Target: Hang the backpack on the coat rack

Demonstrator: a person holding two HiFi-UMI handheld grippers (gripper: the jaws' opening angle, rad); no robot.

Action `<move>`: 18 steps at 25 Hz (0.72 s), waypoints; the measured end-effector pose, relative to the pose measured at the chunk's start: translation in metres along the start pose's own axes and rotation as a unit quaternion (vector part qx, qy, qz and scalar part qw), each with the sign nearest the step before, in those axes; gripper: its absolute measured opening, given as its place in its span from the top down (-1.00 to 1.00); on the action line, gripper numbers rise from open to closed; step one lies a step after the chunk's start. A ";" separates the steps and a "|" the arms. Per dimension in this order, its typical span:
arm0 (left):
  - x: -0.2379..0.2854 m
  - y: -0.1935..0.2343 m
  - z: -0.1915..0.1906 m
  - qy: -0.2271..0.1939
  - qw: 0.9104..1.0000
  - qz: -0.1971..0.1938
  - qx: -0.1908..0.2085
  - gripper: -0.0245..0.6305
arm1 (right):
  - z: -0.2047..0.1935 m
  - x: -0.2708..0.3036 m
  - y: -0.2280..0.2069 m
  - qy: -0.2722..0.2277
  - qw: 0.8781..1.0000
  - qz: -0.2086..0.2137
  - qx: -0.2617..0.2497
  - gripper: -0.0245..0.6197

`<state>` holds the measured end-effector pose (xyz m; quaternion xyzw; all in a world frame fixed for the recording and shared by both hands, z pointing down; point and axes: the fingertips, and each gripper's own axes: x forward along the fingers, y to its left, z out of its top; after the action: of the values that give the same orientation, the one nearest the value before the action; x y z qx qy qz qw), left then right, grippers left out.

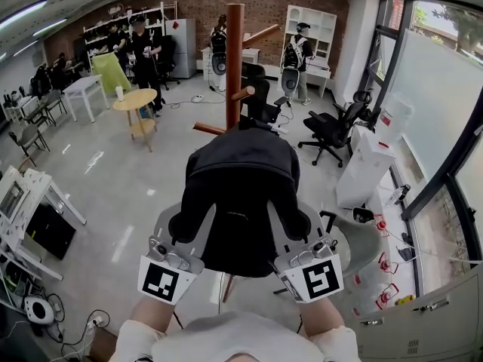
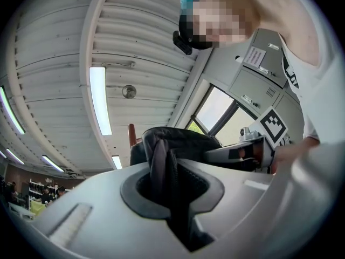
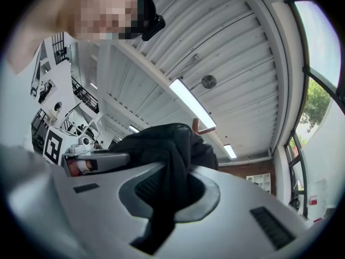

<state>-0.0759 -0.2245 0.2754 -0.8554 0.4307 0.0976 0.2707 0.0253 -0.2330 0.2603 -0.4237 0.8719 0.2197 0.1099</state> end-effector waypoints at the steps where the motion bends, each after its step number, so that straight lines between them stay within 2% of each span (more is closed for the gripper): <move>1: 0.002 0.001 0.003 -0.003 1.000 -0.003 0.004 0.79 | 0.004 0.000 -0.001 -0.003 1.000 -0.001 -0.003 0.82; 8: 0.019 0.008 0.033 -0.032 0.999 -0.017 0.024 0.79 | 0.035 0.007 -0.014 -0.028 0.999 -0.010 -0.031 0.82; 18: 0.047 0.019 0.057 -0.049 0.997 -0.046 0.046 0.79 | 0.062 0.017 -0.034 -0.046 0.997 -0.027 -0.059 0.82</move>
<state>-0.0589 -0.2341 0.2017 -0.8551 0.3808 0.1067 0.3352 0.0418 -0.2333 0.1896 -0.4422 0.8397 0.2867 0.1309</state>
